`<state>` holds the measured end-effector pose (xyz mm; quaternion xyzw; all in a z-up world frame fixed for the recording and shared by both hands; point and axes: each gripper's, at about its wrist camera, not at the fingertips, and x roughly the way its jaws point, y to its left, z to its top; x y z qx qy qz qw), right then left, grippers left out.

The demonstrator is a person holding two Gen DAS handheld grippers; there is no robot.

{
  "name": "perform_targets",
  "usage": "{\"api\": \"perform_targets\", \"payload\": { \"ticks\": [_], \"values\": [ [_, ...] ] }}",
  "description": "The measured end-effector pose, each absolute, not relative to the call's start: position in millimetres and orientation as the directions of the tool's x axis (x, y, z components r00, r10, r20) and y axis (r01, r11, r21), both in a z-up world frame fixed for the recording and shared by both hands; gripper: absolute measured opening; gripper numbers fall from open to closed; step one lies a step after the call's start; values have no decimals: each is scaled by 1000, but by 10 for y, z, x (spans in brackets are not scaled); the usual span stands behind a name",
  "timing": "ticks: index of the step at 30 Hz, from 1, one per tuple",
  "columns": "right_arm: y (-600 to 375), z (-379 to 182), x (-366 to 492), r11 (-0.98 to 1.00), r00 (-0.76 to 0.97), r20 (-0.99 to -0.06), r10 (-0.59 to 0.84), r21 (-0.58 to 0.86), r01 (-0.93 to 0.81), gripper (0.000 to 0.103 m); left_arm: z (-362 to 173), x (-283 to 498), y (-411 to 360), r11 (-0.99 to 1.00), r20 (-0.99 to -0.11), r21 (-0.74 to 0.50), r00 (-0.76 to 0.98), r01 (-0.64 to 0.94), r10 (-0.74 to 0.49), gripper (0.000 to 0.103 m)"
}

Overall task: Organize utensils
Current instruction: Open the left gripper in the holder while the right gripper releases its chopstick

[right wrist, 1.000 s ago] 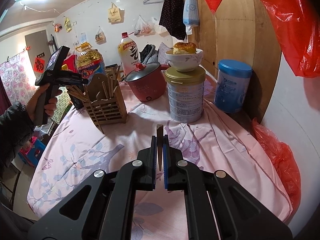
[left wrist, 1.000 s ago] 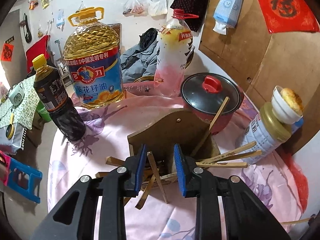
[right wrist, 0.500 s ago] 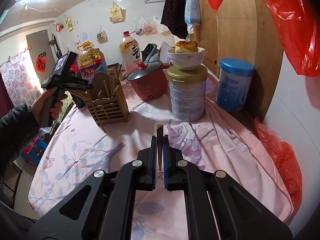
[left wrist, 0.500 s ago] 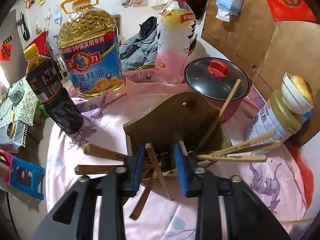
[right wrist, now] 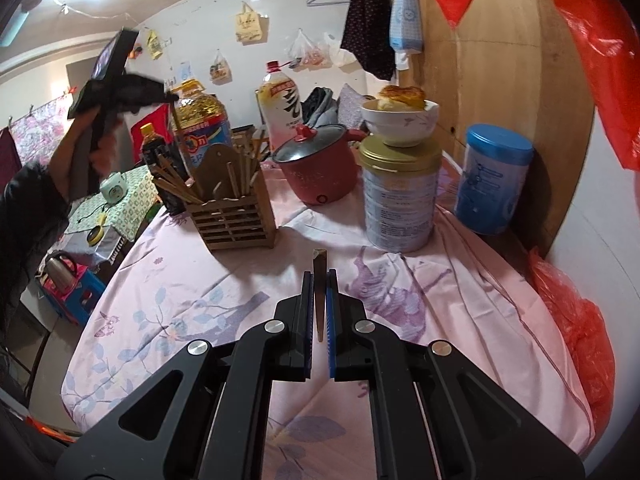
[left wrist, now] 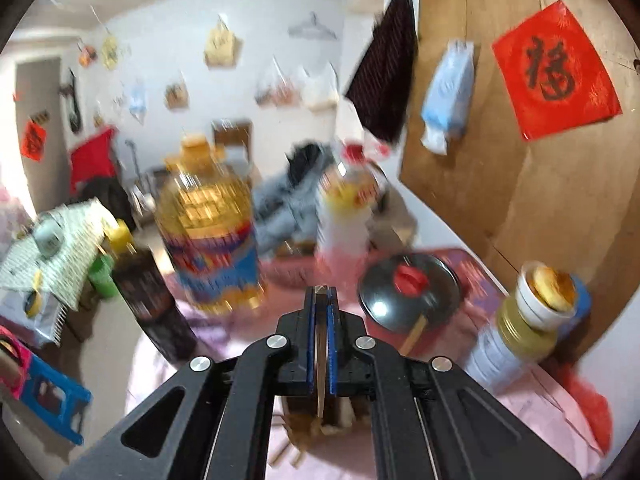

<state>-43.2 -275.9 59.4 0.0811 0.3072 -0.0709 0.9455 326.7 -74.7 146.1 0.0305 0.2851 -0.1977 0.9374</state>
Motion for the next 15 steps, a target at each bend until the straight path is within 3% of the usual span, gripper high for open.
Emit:
{"api": "perform_targets", "payload": {
  "ticks": [9, 10, 12, 15],
  "values": [
    [-2519, 1104, 101, 995, 878, -478, 18, 92, 30, 7, 981, 3403, -766, 928, -610, -91, 717, 361, -338, 7],
    [-2466, 1204, 212, 996, 890, -454, 44, 87, -4, 7, 949, 3388, -742, 933, -620, -91, 714, 348, -326, 11],
    [-2377, 1363, 441, 995, 903, -419, 90, 83, -60, 7, 932, 3328, -664, 939, -620, -96, 718, 331, -316, 44],
    [-2295, 1510, 802, 990, 912, -387, 135, 82, -112, 7, 969, 3251, -510, 945, -625, -112, 717, 309, -308, 46]
  ]
}}
